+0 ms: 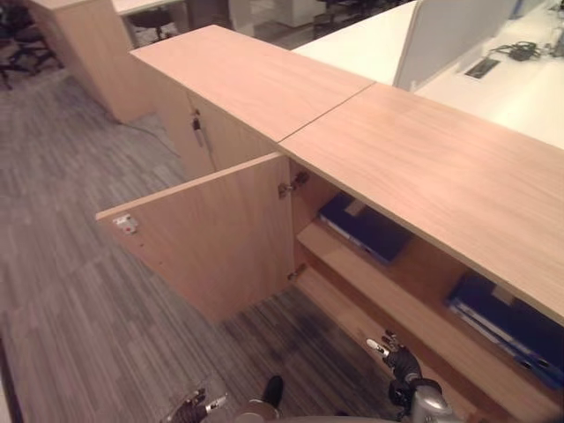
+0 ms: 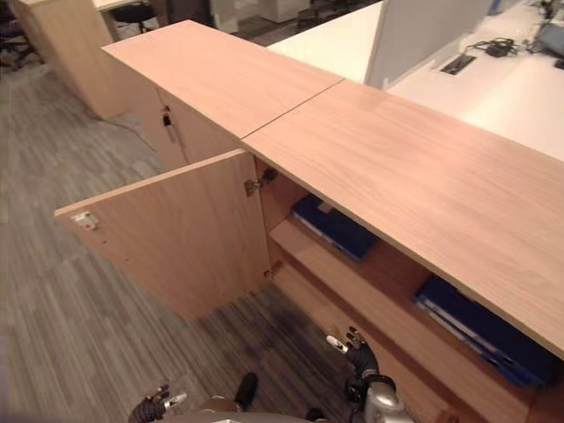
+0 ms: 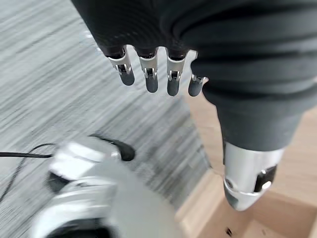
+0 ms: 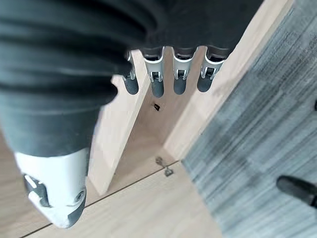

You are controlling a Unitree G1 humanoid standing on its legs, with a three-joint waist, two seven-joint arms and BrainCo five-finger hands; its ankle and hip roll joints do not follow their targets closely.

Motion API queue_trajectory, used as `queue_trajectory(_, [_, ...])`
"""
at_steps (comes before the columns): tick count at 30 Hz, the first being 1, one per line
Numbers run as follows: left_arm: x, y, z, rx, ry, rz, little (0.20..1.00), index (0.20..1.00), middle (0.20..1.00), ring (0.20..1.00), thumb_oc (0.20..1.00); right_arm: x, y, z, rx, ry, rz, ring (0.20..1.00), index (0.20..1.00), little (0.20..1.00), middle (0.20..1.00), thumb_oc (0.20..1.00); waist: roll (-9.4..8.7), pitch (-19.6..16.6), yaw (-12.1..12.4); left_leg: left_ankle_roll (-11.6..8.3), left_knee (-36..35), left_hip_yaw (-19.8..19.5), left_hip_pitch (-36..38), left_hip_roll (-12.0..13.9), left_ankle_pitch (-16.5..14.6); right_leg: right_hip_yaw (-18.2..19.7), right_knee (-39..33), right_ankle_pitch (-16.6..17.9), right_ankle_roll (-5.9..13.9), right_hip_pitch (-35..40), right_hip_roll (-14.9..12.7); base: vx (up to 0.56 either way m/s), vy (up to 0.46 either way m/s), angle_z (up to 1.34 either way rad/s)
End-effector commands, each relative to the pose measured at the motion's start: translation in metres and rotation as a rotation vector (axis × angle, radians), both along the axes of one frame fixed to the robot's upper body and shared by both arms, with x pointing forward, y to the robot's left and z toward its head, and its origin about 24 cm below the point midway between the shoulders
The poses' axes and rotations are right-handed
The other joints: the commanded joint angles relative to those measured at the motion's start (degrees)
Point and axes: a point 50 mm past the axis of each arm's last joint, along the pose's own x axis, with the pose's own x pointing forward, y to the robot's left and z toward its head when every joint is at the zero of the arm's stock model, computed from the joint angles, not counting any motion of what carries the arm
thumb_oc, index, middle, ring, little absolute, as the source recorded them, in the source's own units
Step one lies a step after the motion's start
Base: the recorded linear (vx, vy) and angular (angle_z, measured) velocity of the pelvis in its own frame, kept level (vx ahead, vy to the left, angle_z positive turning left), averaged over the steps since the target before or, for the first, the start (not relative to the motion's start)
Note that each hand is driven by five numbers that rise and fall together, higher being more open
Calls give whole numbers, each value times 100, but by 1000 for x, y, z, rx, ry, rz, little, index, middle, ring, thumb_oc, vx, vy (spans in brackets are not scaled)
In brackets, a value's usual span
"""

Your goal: Put the empty folder in the office cabinet

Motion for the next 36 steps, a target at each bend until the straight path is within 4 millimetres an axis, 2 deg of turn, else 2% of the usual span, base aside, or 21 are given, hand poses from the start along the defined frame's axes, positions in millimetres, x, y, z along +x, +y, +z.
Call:
queue_trajectory(1, [56,10,20,17,-190,9,1000,1000,1000,1000,1000,33,-2,22,-38,-142,31,1000,1000,1000,1000,1000,-339,190,-128,97,517,1928,57,610,-550,22,763,-335,768,-292,-707,-185,106,99])
queue_trajectory(2, [56,12,21,19,-192,6,1000,1000,1000,1000,1000,35,-1,24,-36,-146,46,1000,1000,1000,1000,1000,-387,124,-162,80,726,2207,157,805,-677,-146,770,-241,740,-345,-805,-136,96,71])
queue_trajectory(8, [54,11,20,22,-188,6,1000,1000,1000,1000,1000,31,-4,22,-28,-136,38,1000,1000,1000,1000,1000,-431,19,-248,-22,884,2206,456,1007,-866,-489,742,-167,709,-314,-968,-35,86,51])
queue_trajectory(9, [54,9,20,18,-188,-7,1000,1000,1000,1000,1000,27,-4,20,-23,-124,26,1000,1000,1000,1000,1000,-375,-43,-278,-56,694,2360,593,1074,-833,-697,683,-142,744,-230,-990,46,153,79])
queue_trajectory(11, [54,8,20,20,-185,-27,1000,1000,1000,1000,1000,26,-5,18,-22,-115,21,1000,1000,1000,1000,1000,-355,-116,-279,-40,476,2445,583,1016,-793,-801,635,-74,786,-214,-1021,87,214,93])
queue_trajectory(12, [52,11,20,34,-173,-40,1000,1000,1000,1000,1000,26,-3,17,-18,-108,10,1000,1000,1000,1000,1000,-395,-160,-237,-11,411,2385,575,901,-832,-826,615,-2,841,-167,-1093,91,176,68])
queue_trajectory(17, [56,16,23,54,-181,-59,1000,1000,1000,1000,1000,26,2,15,7,-109,-7,1000,1000,1000,1000,1000,-493,-153,-122,148,445,2243,526,675,-982,-885,714,63,933,-109,-1319,71,172,38])
queue_trajectory(20, [63,21,26,68,-200,-56,1000,1000,1000,1000,1000,32,7,16,19,-115,-20,1000,1000,1000,1000,1000,-539,-118,-29,306,490,2100,452,441,-1127,-956,975,139,1037,-170,-1564,36,196,23])
queue_trajectory(24, [70,25,33,85,-237,-64,1000,1000,1000,1000,1000,47,20,22,54,-158,-10,1000,1000,1000,1000,1000,-526,7,46,501,495,2173,461,282,-1215,-812,1612,398,1193,-537,-1796,-4,168,4])
queue_trajectory(25, [73,27,35,92,-246,-70,1000,1000,1000,1000,1000,48,22,22,60,-162,-9,1000,1000,1000,1000,1000,-510,44,45,527,504,2173,466,270,-1219,-653,1731,375,1209,-607,-1728,32,197,-11])
queue_trajectory(26, [75,26,37,95,-262,-77,1000,1000,1000,1000,1000,45,24,21,76,-158,-8,1000,1000,1000,1000,1000,-472,77,-31,570,526,2075,526,200,-1247,-181,1639,35,1109,-669,-1314,36,141,-5])
queue_trajectory(27, [75,26,37,95,-263,-77,1000,1000,1000,1000,1000,45,24,21,76,-159,-8,1000,1000,1000,1000,1000,-470,63,-32,571,523,2074,504,202,-1230,-184,1620,57,1105,-683,-1309,58,122,5])
queue_trajectory(29, [78,27,39,100,-277,-86,1000,1000,1000,1000,1000,42,23,19,82,-156,-15,1000,1000,1000,1000,1000,-463,39,-58,586,552,1968,483,106,-1236,-59,1341,-84,1049,-596,-1134,43,35,35])
queue_trajectory(32, [83,25,41,98,-297,-84,1000,1000,1000,1000,1000,29,19,12,73,-113,-21,1000,1000,1000,1000,1000,-453,-52,-140,602,473,1865,563,37,-1241,154,1038,-131,986,-448,-977,42,6,35])
queue_trajectory(36, [93,21,47,87,-353,-78,1000,1000,1000,1000,1000,20,16,8,63,-85,-26,1000,1000,1000,1000,1000,-460,-174,-183,585,322,1929,772,55,-1244,205,825,-59,980,-259,-977,60,-5,13])
